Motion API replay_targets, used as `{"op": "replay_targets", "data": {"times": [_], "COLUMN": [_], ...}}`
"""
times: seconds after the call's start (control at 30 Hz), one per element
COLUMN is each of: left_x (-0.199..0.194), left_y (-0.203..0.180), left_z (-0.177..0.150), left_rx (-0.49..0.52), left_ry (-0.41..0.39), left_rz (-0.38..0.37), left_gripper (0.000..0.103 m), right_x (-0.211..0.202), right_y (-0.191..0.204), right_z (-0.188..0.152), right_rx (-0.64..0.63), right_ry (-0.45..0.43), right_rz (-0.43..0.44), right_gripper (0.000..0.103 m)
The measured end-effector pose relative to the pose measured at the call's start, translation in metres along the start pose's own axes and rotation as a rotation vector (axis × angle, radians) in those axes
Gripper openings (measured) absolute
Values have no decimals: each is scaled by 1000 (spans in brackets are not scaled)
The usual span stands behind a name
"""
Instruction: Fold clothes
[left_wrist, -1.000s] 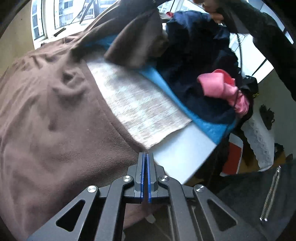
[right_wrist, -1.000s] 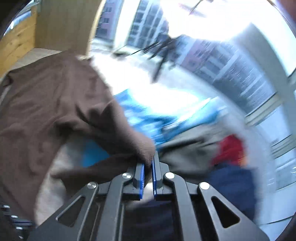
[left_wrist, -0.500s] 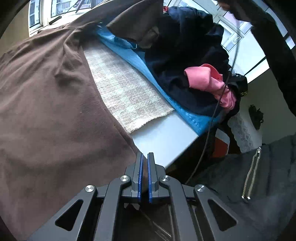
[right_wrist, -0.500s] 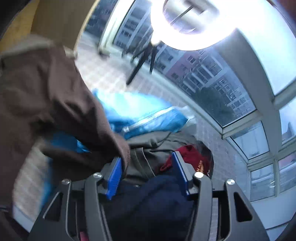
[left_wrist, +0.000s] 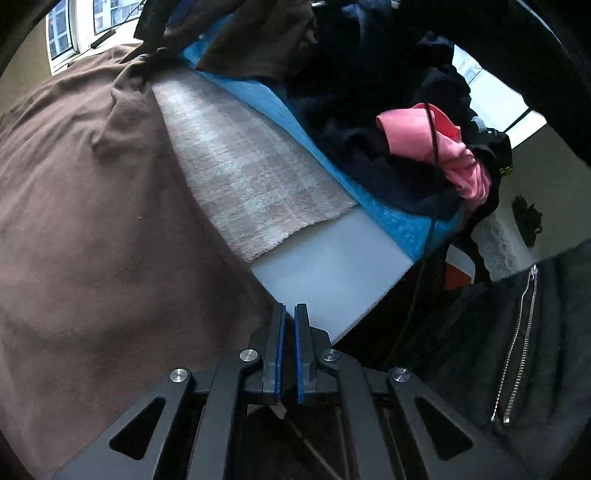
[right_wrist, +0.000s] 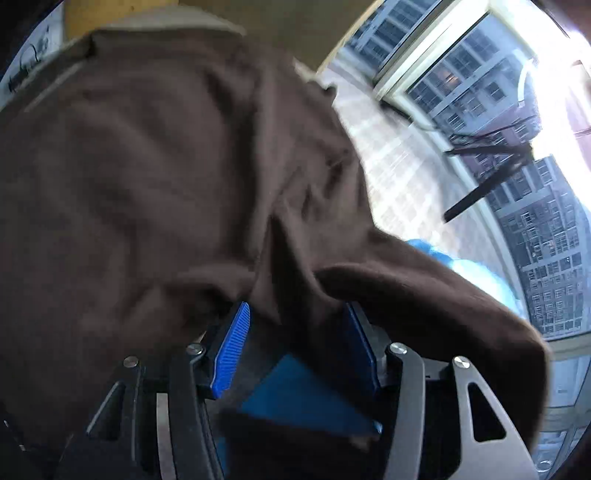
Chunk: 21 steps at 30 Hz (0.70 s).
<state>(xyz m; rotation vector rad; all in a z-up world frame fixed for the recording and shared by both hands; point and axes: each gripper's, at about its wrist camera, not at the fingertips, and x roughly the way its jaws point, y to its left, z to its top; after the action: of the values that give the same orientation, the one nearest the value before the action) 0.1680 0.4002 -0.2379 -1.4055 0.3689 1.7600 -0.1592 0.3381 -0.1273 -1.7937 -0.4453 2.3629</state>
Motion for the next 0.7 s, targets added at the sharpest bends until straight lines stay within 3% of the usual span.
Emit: {"op": "replay_targets", "data": {"times": [0.03, 0.07, 0.23, 0.33, 0.43, 0.53, 0.67, 0.7], "left_x": [0, 1, 1, 4, -5, -29, -29, -24], "left_y": [0, 0, 0, -6, -13, 4, 14, 12], "left_z": [0, -1, -4, -8, -14, -17, -15, -12], "left_rx": [1, 3, 3, 16, 40, -17, -75, -74], "left_ry": [-8, -12, -23, -2, -9, -60, -92, -87], "left_rz": [-1, -6, -47, -128, -111, -45, -22, -27], "left_gripper": [3, 1, 0, 0, 0, 0, 2, 10], "right_x": [7, 13, 11, 5, 26, 31, 19, 19], "right_y": [-1, 0, -13, -26, -13, -5, -20, -23], "right_z": [-1, -3, -8, -9, -12, -12, -11, -11], "right_rx": [-27, -59, -109, -105, -172, -223, -147, -129], "right_ry": [15, 31, 47, 18, 58, 60, 50, 51], "right_rz": [9, 3, 1, -24, -84, -132, -69, -57], "right_gripper": [35, 6, 5, 5, 6, 7, 7, 7]}}
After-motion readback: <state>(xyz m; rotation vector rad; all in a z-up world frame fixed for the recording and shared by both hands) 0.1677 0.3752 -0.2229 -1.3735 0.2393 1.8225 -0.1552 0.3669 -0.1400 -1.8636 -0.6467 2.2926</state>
